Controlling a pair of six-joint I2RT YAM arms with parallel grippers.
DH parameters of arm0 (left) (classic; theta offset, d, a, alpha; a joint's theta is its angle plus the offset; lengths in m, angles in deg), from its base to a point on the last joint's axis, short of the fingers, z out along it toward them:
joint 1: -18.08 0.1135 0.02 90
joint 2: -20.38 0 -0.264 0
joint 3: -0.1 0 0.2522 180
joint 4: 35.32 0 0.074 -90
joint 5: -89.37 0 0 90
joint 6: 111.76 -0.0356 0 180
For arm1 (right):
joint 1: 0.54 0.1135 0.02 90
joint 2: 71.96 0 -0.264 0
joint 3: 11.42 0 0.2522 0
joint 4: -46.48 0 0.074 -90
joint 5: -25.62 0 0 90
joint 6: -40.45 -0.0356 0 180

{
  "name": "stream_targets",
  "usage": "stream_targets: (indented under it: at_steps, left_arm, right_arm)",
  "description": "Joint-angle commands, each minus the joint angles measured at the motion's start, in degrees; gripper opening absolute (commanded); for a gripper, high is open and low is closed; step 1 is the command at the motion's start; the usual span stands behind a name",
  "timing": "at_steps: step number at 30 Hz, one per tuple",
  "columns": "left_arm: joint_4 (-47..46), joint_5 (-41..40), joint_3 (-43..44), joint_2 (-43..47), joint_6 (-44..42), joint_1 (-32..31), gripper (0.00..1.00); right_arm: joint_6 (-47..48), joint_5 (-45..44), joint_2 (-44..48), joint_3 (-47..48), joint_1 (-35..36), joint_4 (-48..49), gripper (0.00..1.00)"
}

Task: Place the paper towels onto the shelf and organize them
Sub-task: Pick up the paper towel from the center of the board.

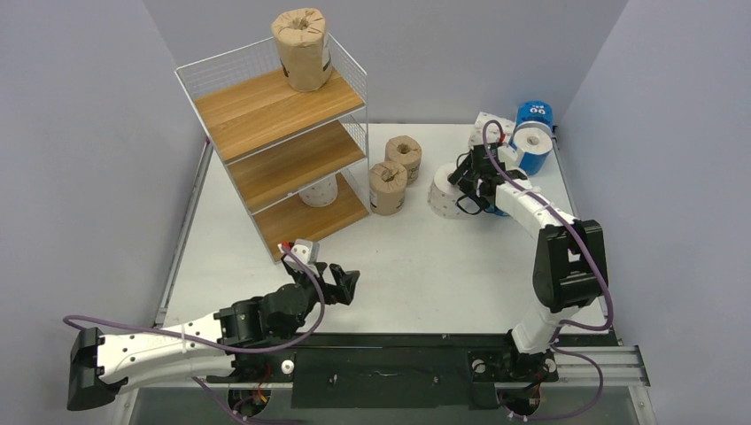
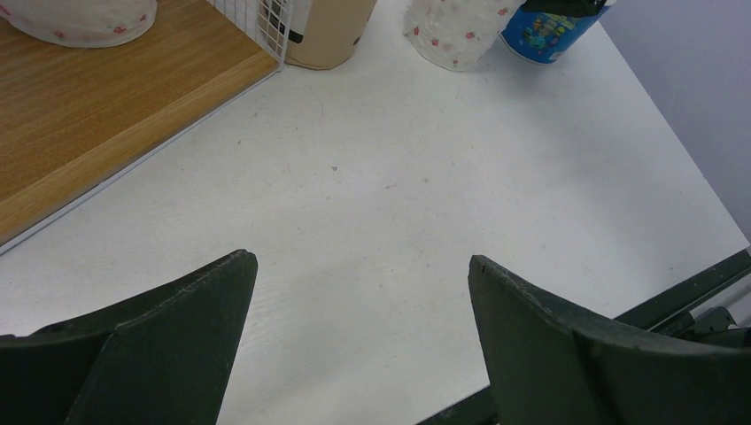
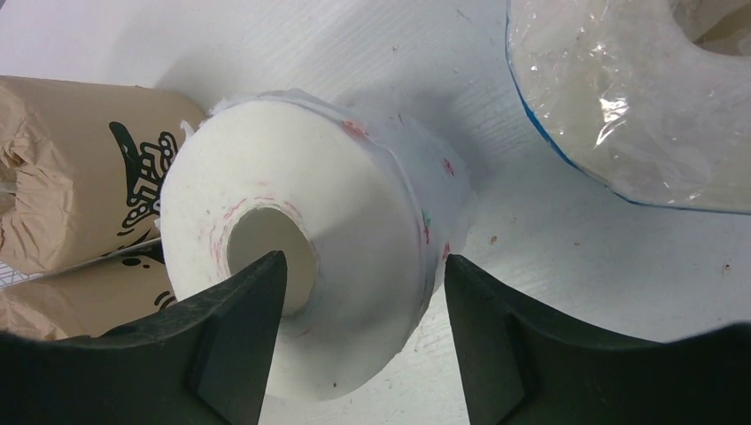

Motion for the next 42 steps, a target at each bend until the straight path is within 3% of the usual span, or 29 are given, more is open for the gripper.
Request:
stream_targets:
  at_steps: [1, 6, 13, 31, 38, 42]
  left_arm:
    - [-2.3, -1.7, -1.0, 2.3, -1.1, -0.1, 0.88]
    - [-0.9, -3.7, -2.5, 6.7, 0.6, -0.1, 0.89]
    - [2.8, -5.9, -4.0, 12.2, 3.2, -0.1, 0.89]
    - [16.0, -9.3, 3.2, 16.8, 4.5, -0.1, 0.89]
    - [21.3, -11.5, 5.6, 17.5, 4.7, -0.1, 0.92]
    - [24.2, -13.5, 7.4, 18.9, 4.9, -0.1, 0.92]
  right_arm:
    - [-0.8, -0.2, -1.6, 2.7, -0.3, 0.3, 0.6]
    - [-0.7, 0.0, -1.6, 2.2, -0.3, 0.2, 0.43]
    - [0.2, -0.1, 1.8, 1.0, 0.5, -0.9, 0.3]
    - [5.1, -6.6, 24.1, -14.0, 11.5, -6.3, 0.26]
    - [4.1, -8.5, 31.6, -18.6, 20.8, -6.8, 0.26]
    - [2.3, -10.6, 30.7, -17.4, 28.0, -6.3, 0.26]
